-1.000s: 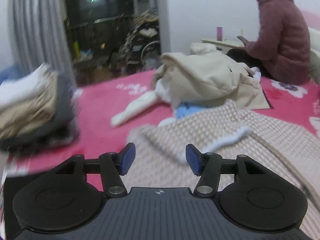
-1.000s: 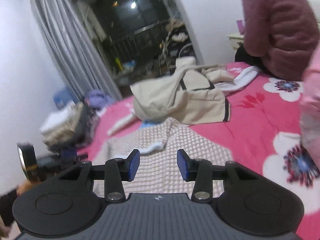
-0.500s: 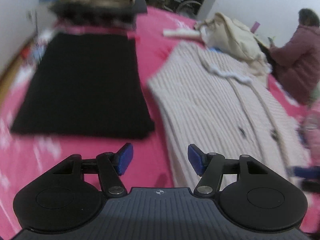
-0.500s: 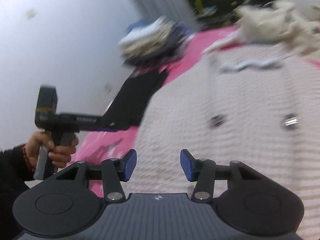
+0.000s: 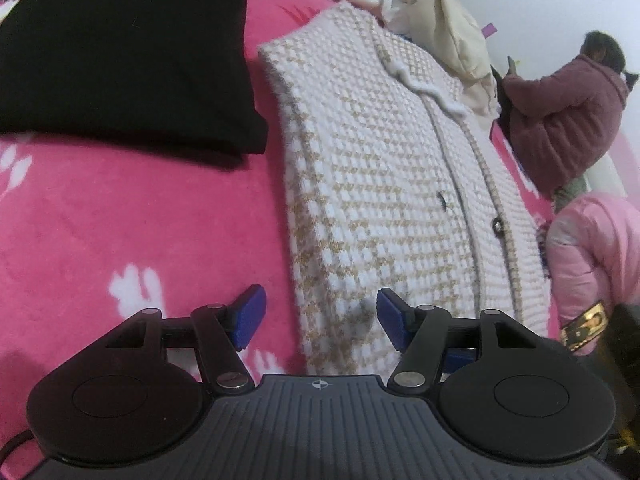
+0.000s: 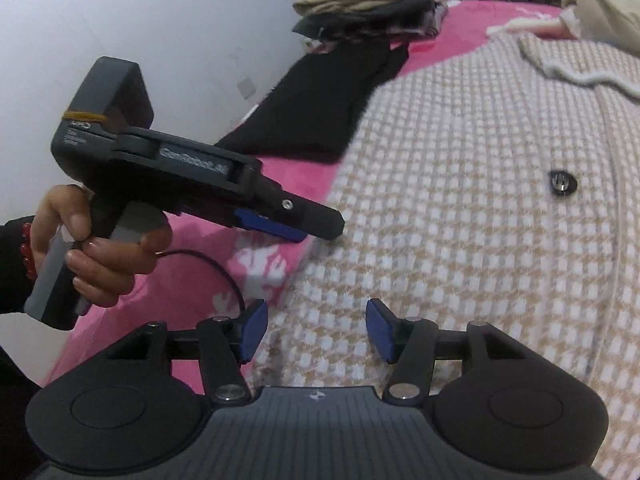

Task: Fold clothes

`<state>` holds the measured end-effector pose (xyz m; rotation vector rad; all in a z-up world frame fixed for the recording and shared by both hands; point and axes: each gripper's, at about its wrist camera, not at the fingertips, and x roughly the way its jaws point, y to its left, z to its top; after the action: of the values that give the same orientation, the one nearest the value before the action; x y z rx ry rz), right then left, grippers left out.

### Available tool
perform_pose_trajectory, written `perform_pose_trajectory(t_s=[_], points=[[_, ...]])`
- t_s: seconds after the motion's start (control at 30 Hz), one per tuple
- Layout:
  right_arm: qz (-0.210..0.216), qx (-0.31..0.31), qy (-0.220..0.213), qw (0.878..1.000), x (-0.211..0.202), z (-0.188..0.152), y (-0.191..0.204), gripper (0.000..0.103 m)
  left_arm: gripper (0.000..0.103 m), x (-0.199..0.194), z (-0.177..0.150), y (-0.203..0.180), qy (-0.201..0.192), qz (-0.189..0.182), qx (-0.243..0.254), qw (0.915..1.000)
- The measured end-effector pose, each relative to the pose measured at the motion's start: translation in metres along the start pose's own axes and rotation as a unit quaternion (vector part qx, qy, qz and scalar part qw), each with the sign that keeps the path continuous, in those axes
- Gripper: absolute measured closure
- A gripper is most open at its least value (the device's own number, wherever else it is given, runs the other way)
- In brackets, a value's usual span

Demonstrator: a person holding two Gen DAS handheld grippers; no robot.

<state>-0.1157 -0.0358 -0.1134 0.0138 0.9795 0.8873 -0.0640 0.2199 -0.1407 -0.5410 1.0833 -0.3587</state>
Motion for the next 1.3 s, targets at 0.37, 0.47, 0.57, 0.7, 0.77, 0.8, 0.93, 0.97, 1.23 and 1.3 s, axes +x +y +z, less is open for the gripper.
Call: perform_pose_trajectory(t_s=[0.37, 0.47, 0.57, 0.7, 0.77, 0.8, 0.93, 0.97, 1.23, 1.3], points=[[-0.035, 0.009, -0.007, 0.999, 0.005, -0.009, 0.019, 0.032, 0.036, 0.014, 0.005, -0.011, 0.077, -0.069, -0.051, 0.9933], [-0.047, 0.012, -0.01, 0.999, 0.006, -0.01, 0.024, 0.032, 0.036, 0.011, 0.008, -0.012, 0.078, -0.092, -0.072, 0.9901], [-0.056, 0.026, -0.012, 0.998, 0.011, -0.007, 0.024, 0.031, 0.036, 0.008, 0.01, -0.012, 0.079, -0.112, -0.096, 0.9859], [-0.072, 0.036, -0.014, 0.997, 0.015, -0.005, 0.028, 0.03, 0.036, 0.01, 0.011, -0.014, 0.078, -0.126, -0.127, 0.9807], [-0.083, 0.031, -0.01, 0.996, 0.017, -0.004, 0.032, 0.03, 0.036, 0.01, 0.011, -0.014, 0.076, -0.134, -0.143, 0.9777], [-0.088, 0.028, -0.008, 0.996, 0.017, -0.004, 0.034, 0.03, 0.036, 0.011, 0.012, -0.014, 0.075, -0.139, -0.15, 0.976], [-0.116, 0.03, -0.002, 0.993, 0.018, -0.001, 0.036, 0.045, 0.036, 0.015, 0.013, -0.016, 0.071, -0.158, -0.174, 0.9695], [-0.122, 0.033, -0.003, 0.992, 0.016, -0.002, 0.036, 0.047, 0.036, 0.015, 0.013, -0.017, 0.069, -0.157, -0.169, 0.9705], [-0.132, 0.072, -0.022, 0.988, 0.003, -0.008, 0.026, 0.08, 0.036, 0.011, 0.031, -0.026, 0.019, -0.102, -0.093, 0.9902], [-0.13, 0.077, -0.026, 0.988, 0.0, -0.009, 0.025, 0.08, 0.036, 0.016, 0.045, -0.026, -0.008, -0.06, -0.069, 0.9957]])
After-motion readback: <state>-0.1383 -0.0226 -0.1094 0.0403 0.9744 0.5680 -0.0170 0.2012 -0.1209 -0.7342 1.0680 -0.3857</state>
